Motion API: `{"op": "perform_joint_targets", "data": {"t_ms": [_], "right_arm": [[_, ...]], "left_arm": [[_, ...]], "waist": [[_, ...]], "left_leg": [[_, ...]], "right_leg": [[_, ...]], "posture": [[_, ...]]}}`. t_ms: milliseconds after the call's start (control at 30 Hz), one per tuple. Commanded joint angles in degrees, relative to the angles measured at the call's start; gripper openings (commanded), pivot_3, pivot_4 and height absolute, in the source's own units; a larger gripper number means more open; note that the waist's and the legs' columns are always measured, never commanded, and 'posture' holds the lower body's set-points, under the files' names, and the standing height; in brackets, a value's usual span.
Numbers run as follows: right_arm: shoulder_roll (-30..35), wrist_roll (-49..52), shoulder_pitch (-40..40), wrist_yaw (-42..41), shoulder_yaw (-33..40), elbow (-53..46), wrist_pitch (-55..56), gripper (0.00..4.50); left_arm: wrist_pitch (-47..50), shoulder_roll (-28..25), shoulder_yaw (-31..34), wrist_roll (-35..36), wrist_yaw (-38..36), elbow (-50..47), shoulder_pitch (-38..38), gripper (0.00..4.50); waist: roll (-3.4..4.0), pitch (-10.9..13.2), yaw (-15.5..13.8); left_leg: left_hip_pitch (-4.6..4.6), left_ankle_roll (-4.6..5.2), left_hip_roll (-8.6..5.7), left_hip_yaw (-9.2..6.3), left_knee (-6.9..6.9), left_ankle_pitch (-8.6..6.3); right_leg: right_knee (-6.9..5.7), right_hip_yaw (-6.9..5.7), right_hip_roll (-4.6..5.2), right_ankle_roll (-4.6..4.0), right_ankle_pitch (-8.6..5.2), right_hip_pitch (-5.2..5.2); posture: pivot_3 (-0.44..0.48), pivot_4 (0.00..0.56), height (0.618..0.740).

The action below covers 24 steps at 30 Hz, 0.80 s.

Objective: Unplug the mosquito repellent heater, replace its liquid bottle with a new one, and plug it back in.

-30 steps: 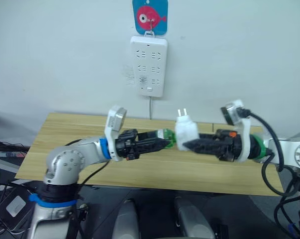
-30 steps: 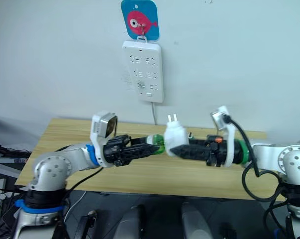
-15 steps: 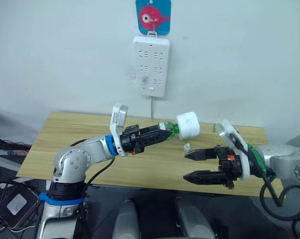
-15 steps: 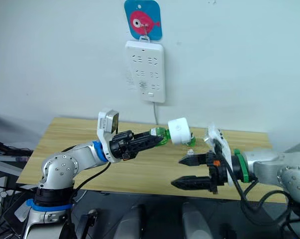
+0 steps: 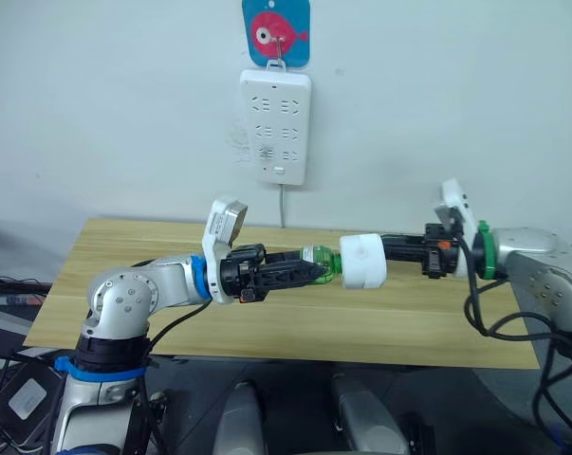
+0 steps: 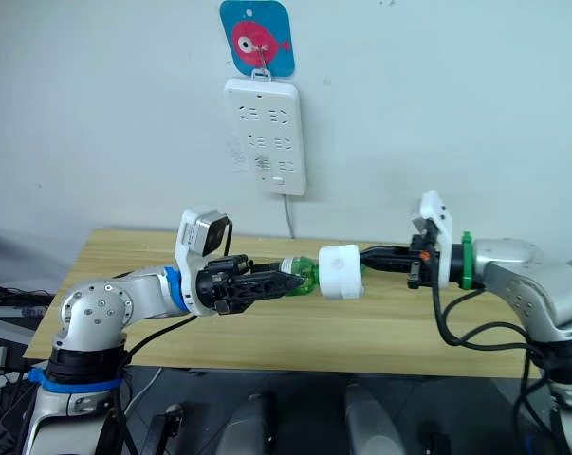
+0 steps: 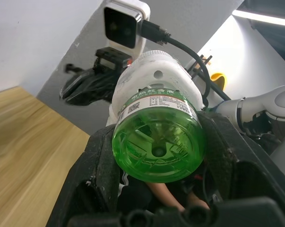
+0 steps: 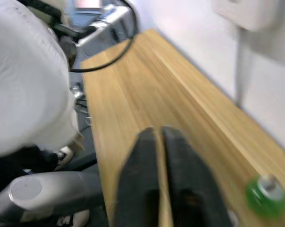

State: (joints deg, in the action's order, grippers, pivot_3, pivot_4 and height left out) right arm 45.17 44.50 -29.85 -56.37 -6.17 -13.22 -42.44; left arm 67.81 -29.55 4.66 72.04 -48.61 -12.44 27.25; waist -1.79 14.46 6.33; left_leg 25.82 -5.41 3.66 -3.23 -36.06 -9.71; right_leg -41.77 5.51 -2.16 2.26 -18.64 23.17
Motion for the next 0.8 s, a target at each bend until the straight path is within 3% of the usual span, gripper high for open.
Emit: {"op": "perform_joint_targets", "data": {"t_ms": [33, 433, 800], "right_arm": [[-1.9, 2.4, -1.5, -2.3, -0.9, -4.8, -2.4, 0.00], [-1.4, 14.6, 1.3, 1.1, 5.2, -16.2, -13.5, 0.00], [-2.2, 28.0, -5.0, 10.1, 12.3, -12.5, -19.6, 0.00]], "left_arm": [[0.1, 0.7, 0.9, 2.2, 0.1, -0.3, 0.7, 2.34], [-3.2, 2.7, 2.0, -0.2, 3.4, 1.1, -0.5, 2.34], [-4.6, 2.0, 0.7, -4.2, 1.2, 1.2, -1.7, 2.34]], "waist": [[0.00, 0.0, -0.1], [0.00, 0.0, -0.2], [0.00, 0.0, -0.1]], "left_leg": [[0.01, 0.00, -0.01, -0.01, 0.00, 0.00], [0.02, 0.00, -0.06, 0.00, -0.08, 0.01], [0.01, 0.00, -0.05, 0.01, -0.06, 0.00]], "right_leg": [[0.00, -0.01, 0.01, -0.01, 0.01, 0.00], [-0.07, -0.01, 0.08, 0.07, -0.03, -0.02], [-0.07, 0.00, 0.06, 0.04, -0.02, -0.01]], "posture": [[-0.149, 0.189, 0.704], [-0.159, 0.195, 0.704], [-0.157, 0.195, 0.704]]}}
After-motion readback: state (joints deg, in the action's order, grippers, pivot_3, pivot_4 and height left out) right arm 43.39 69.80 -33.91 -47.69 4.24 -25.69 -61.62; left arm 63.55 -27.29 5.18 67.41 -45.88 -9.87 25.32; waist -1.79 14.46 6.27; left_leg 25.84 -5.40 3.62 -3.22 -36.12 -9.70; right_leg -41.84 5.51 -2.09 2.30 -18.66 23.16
